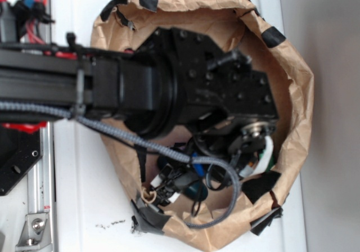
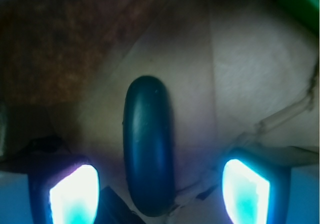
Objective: Grab the plastic pickle.
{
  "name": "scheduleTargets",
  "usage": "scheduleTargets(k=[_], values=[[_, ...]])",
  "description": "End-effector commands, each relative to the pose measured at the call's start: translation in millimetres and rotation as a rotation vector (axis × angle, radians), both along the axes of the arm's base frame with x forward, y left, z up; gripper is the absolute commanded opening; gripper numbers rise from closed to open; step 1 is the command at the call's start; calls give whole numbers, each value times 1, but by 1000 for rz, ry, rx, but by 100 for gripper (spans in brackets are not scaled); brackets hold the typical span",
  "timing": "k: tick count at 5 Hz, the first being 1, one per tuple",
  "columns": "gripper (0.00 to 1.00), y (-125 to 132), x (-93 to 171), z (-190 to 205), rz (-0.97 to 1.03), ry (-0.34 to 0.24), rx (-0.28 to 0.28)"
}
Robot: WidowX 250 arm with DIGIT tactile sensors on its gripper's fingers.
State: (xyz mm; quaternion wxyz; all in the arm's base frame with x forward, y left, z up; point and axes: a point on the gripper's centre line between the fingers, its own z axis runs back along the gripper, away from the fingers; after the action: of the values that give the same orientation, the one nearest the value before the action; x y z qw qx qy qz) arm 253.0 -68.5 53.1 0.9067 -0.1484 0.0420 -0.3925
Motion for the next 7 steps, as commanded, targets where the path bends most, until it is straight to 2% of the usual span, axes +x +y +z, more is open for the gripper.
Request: scheduleTargets(k=[1, 2, 3, 4, 5, 6, 7], values=[[100, -26, -10, -23, -43, -65, 72], [100, -16, -3, -28, 74, -126, 191], [100, 12, 21, -11, 244, -147, 172], [91, 32, 32, -4, 431, -145, 112], [0, 40, 23, -7, 671, -135, 75], [0, 40, 21, -10, 682, -121, 72], [0, 37, 22, -7, 583, -95, 64]])
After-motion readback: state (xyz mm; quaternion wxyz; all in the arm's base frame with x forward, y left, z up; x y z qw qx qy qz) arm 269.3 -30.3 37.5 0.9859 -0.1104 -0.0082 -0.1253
